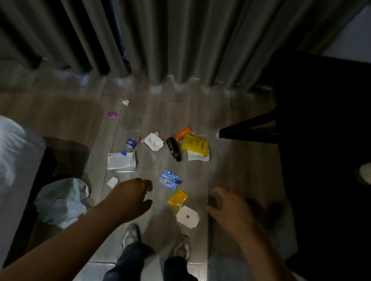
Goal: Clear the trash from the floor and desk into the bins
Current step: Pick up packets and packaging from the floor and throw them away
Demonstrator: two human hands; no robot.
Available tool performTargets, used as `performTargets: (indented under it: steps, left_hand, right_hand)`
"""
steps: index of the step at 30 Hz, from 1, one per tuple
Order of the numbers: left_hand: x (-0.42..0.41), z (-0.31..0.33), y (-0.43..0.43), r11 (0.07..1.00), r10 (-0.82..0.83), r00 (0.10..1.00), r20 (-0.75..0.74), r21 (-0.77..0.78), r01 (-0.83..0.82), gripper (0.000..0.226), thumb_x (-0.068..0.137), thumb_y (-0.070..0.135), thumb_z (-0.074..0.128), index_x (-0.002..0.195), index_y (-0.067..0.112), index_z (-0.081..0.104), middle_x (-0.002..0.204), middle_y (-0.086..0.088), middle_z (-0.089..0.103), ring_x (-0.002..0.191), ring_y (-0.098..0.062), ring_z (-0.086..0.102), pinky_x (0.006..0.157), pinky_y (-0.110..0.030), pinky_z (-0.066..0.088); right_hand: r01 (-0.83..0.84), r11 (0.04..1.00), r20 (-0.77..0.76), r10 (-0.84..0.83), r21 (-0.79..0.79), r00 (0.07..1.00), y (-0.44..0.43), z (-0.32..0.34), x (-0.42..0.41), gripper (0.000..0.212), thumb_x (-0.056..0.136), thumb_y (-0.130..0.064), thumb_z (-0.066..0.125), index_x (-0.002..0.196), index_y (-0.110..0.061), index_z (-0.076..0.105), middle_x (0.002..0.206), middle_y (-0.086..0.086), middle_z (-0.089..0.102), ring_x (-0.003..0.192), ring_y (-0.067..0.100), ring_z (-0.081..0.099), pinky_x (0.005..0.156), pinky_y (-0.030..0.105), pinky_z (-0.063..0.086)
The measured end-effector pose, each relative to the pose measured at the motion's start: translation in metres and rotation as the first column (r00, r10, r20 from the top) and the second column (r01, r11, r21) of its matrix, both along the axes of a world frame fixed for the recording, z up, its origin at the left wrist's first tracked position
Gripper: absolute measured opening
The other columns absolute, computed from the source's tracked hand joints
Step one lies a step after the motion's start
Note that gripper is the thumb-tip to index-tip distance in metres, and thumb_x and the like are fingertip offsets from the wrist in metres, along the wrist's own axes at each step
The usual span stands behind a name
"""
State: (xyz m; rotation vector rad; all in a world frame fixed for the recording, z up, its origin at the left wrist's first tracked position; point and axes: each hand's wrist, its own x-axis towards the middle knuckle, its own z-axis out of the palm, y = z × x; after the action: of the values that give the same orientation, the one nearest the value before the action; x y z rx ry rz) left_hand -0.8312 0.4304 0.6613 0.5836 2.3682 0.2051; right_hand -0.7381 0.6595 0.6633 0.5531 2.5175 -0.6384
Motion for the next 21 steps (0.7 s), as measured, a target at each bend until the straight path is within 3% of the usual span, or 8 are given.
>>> performTargets:
  steps: [3,12,17,21]
  left_hand:
    - [-0.016,-0.068,0.003,0.997,-0.074,0.997,0.026,-0.019,0.074,0.040,0.089,0.035,0.057,0.126,0.019,0.050,0.118,-0.002,0.059,0.104,-0.016,0.059,0.085,-0.024,0.045]
    - [-0.035,-0.309,0.025,0.946,-0.320,0.948,-0.006,-0.068,0.318,0.044,0.093,0.036,0.050,0.133,0.018,0.043,0.127,-0.004,0.052,0.111,-0.018,0.054,0.092,-0.027,0.044]
    - [-0.037,-0.454,0.042,0.907,-0.420,0.907,-0.039,0.000,0.421,0.046,0.092,0.036,0.050,0.134,0.019,0.043,0.128,-0.005,0.052,0.111,-0.021,0.054,0.091,-0.028,0.042]
    - [-0.043,-0.553,0.052,0.894,-0.416,0.909,-0.027,0.168,0.415,0.041,0.090,0.031,0.056,0.130,0.021,0.051,0.128,-0.001,0.056,0.117,-0.017,0.054,0.094,-0.021,0.038]
  right_hand:
    - [0.027,1.000,0.043,-0.028,0.013,0.999,0.002,-0.066,-0.005,0.036,0.083,-0.034,0.066,0.114,-0.020,0.056,0.120,0.003,0.059,0.109,0.021,0.056,0.088,0.028,0.044]
    - [-0.006,0.998,0.113,-0.002,0.069,0.994,0.012,-0.303,-0.002,0.062,0.085,-0.039,0.066,0.139,-0.025,0.038,0.138,0.000,0.045,0.127,0.018,0.043,0.099,0.026,0.038]
    - [0.000,1.000,0.132,0.004,-0.027,0.991,0.019,-0.443,-0.004,0.062,0.084,-0.038,0.066,0.137,-0.023,0.036,0.136,0.002,0.046,0.120,0.017,0.048,0.096,0.032,0.047]
    - [-0.089,0.996,0.221,0.083,0.016,0.972,0.026,-0.537,-0.006,0.069,0.088,-0.044,0.060,0.145,-0.024,0.026,0.148,0.000,0.035,0.133,0.019,0.039,0.104,0.033,0.040]
